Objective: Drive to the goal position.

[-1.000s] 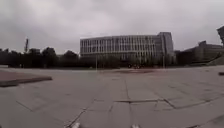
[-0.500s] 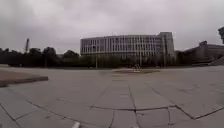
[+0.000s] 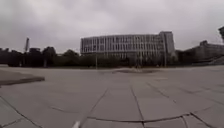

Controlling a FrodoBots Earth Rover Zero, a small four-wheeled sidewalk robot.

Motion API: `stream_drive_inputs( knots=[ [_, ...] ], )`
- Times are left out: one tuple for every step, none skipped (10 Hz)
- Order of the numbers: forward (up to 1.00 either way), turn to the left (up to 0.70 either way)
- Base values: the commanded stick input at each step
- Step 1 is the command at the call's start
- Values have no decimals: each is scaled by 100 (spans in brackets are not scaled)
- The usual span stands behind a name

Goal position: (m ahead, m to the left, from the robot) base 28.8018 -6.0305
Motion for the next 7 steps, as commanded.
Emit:
stream_drive_inputs(
  knots=[
    [70,0],
    [70,0],
    [70,0],
    [70,0],
    [70,0],
    [70,0],
    [70,0]
  ],
)
